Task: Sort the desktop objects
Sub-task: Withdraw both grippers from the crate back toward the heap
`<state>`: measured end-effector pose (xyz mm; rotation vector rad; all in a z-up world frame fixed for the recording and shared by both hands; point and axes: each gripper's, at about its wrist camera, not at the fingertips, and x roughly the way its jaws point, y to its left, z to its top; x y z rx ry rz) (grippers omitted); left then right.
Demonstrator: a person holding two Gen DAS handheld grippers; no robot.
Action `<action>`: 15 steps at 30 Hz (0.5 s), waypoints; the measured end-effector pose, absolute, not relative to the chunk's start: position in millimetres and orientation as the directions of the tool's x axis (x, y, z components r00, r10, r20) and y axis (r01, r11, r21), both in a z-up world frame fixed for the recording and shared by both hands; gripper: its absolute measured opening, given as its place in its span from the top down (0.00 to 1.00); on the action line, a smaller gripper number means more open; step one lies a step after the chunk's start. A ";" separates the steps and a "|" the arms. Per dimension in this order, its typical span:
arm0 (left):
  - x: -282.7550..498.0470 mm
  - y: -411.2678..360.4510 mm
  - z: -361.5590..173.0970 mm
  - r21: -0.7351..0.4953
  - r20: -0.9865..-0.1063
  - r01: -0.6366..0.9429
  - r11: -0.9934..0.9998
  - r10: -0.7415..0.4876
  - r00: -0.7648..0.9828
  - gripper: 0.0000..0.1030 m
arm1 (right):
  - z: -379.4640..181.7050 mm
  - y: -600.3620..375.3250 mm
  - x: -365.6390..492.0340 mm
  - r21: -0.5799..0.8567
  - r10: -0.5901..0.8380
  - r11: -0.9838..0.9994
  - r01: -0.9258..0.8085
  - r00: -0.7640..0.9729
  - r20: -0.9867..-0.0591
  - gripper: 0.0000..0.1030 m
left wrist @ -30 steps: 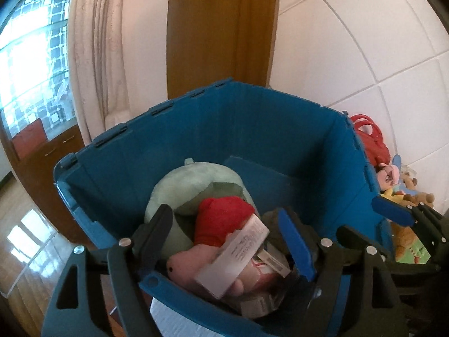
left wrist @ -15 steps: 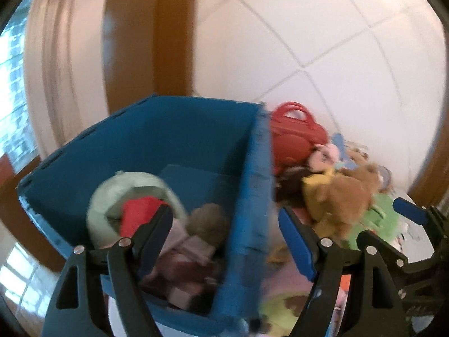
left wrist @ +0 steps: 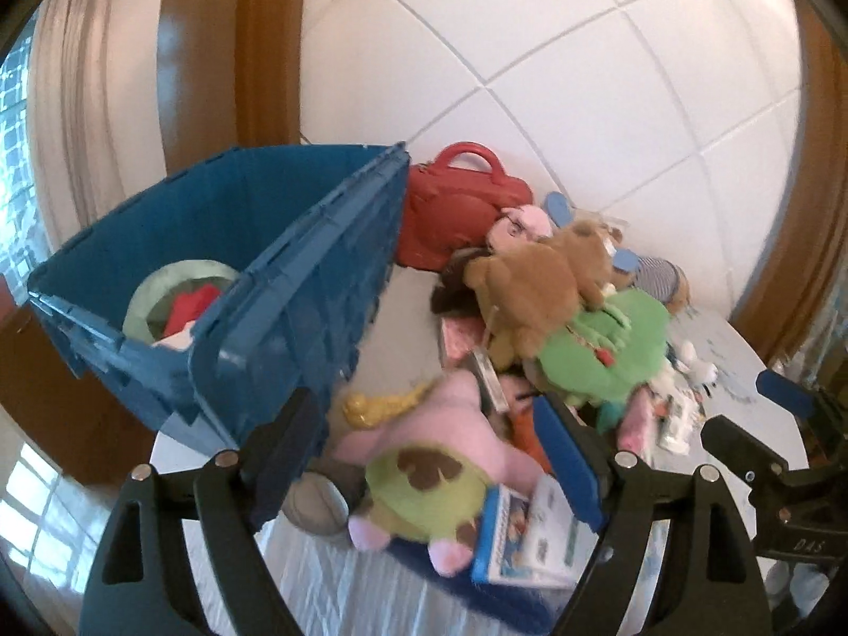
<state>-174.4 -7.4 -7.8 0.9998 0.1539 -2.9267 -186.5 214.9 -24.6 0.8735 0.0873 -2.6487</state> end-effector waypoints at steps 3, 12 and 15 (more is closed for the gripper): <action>-157.9 -7.9 -7.1 -0.068 -0.616 0.046 -0.997 0.006 -0.788 0.19 | -23.8 215.8 -163.9 0.050 -0.296 -0.943 0.329 -0.762 -0.577 0.00; -107.2 -35.0 -4.4 -0.047 -0.616 -0.022 -0.999 0.047 -0.786 0.19 | -34.4 185.8 -102.8 0.056 -0.238 -0.965 0.256 -0.770 -0.592 0.00; -91.9 -43.2 -2.8 -0.042 -0.613 -0.035 -0.999 0.053 -0.788 0.19 | -34.1 180.0 -88.3 0.057 -0.226 -0.969 0.240 -0.775 -0.590 0.00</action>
